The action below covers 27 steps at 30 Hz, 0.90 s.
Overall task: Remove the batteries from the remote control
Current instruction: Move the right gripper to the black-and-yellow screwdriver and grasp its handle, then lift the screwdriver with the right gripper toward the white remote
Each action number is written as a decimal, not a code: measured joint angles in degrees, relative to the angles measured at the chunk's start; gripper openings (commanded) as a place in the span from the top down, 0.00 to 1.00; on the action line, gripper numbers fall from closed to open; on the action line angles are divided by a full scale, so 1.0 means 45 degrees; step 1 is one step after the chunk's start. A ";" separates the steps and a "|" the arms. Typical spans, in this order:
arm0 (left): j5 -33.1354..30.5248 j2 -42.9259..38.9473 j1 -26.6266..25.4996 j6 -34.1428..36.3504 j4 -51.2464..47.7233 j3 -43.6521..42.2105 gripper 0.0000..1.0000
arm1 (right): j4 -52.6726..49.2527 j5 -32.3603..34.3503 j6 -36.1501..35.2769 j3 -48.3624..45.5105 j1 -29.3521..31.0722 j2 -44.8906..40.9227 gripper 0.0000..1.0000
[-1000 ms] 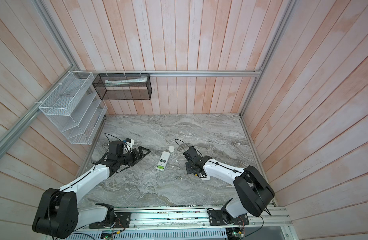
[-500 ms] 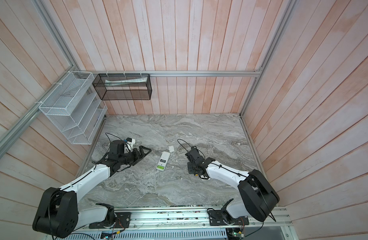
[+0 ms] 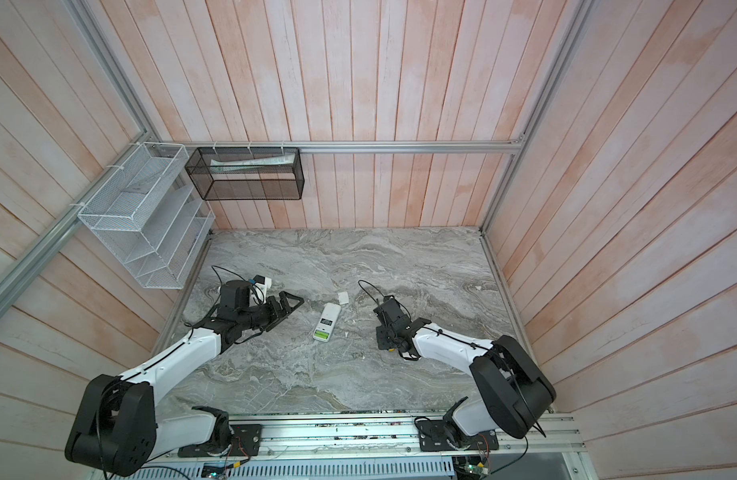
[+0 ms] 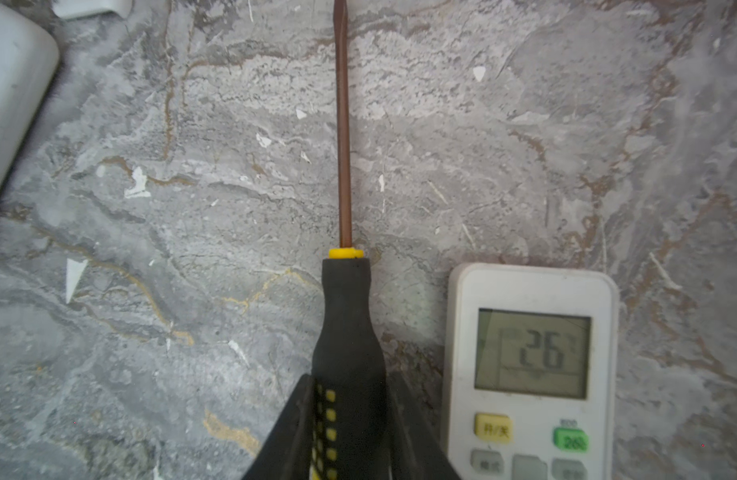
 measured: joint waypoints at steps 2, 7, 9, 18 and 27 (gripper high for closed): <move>0.0000 0.0000 0.0000 0.0000 0.0005 0.0000 0.00 | 0.0063 -0.0058 -0.0029 -0.0117 0.0000 0.0053 0.59; 0.0000 0.0000 0.0000 -0.0005 0.0024 0.0000 0.00 | 0.0097 -0.0199 -0.0092 -0.0253 0.0000 0.0102 0.56; 0.0000 0.0000 0.0000 -0.0005 0.0024 0.0000 0.00 | 0.0112 -0.0291 -0.0112 -0.0257 0.0000 0.0102 0.57; 0.0005 0.0000 0.0000 0.0000 0.0029 0.0000 0.00 | 0.0214 -0.0534 -0.0262 -0.0257 -0.0005 0.0136 0.83; 0.0384 -0.0083 0.0000 -0.0146 0.0525 -0.0005 0.00 | 0.0534 -0.2278 -0.0675 -0.0243 -0.0019 -0.0568 0.96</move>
